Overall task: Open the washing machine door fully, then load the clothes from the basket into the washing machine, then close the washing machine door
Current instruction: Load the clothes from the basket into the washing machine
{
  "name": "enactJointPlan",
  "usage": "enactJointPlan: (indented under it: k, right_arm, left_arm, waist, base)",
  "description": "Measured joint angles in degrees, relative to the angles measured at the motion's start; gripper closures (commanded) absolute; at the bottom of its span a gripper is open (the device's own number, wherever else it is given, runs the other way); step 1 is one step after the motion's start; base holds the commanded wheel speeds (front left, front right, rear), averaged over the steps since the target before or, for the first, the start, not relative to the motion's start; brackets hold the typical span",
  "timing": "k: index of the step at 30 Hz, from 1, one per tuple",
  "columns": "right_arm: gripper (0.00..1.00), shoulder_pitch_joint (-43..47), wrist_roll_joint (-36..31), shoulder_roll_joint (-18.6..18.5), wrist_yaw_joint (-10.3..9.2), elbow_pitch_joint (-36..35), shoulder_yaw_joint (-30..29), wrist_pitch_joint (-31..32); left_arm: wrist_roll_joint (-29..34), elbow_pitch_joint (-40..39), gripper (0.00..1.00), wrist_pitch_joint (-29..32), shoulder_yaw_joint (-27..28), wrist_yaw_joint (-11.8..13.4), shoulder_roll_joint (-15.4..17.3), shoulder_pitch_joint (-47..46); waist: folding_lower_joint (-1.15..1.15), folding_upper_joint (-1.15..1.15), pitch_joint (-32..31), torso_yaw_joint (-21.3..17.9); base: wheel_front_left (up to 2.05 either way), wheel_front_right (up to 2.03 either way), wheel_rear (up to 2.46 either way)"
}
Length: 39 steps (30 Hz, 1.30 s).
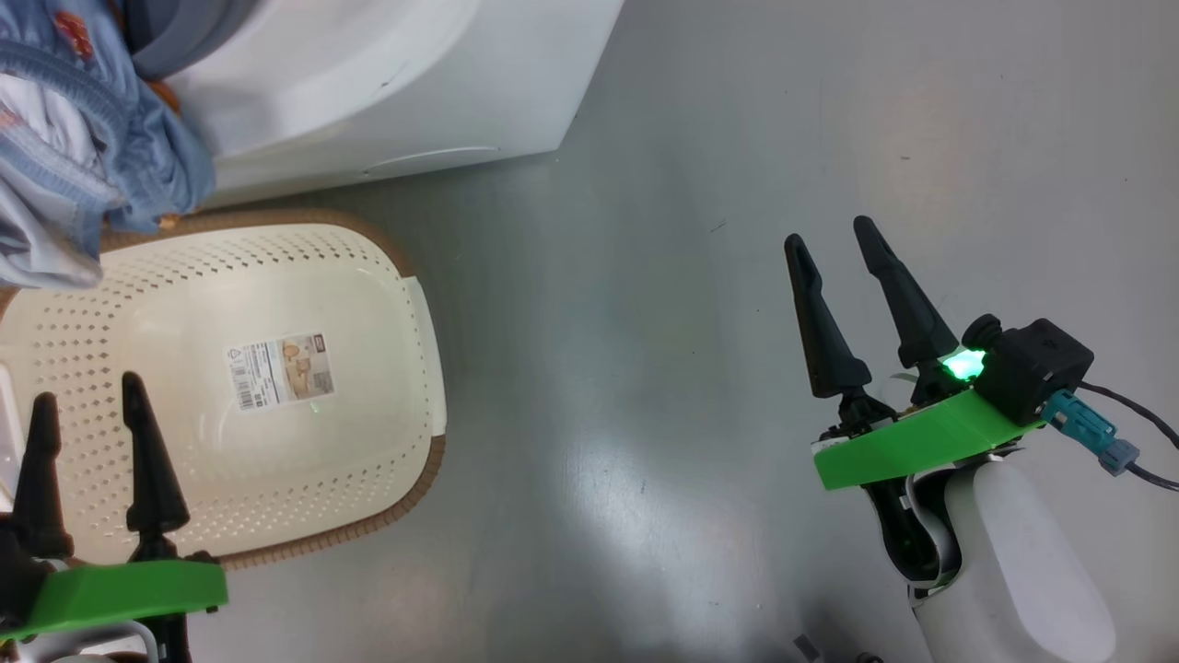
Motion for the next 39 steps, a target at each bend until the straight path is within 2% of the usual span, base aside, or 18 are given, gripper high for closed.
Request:
enactJointPlan:
  k: [14, 20, 39]
  right_arm:
    - [0.00, 0.01, 0.00, 0.00, 0.00, 0.05, -0.02, 0.00]
    - [0.00, -0.01, 0.14, 0.01, 0.00, 0.23, 0.22, 0.00]
    - [0.00, -0.05, 1.16, 0.02, 0.00, 0.03, 0.65, 0.00]
  left_arm:
    - [1.96, 0.21, 0.00, 0.00, 2.00, -2.57, -2.36, -0.43]
    - [2.35, 1.18, 0.00, 0.00, 1.83, -3.58, -2.77, -5.53]
    - [1.09, 17.11, 0.00, 0.91, 1.19, -5.98, -0.59, -25.10]
  waist:
    - [0.00, 0.00, 0.03, 0.21]
    - [0.00, 0.00, 0.13, -0.16]
    - [0.00, 0.00, 2.07, -2.25]
  base:
    - [0.00, 0.00, 0.00]
    - [0.00, 0.00, 0.00]
    - [0.00, 0.00, 0.00]
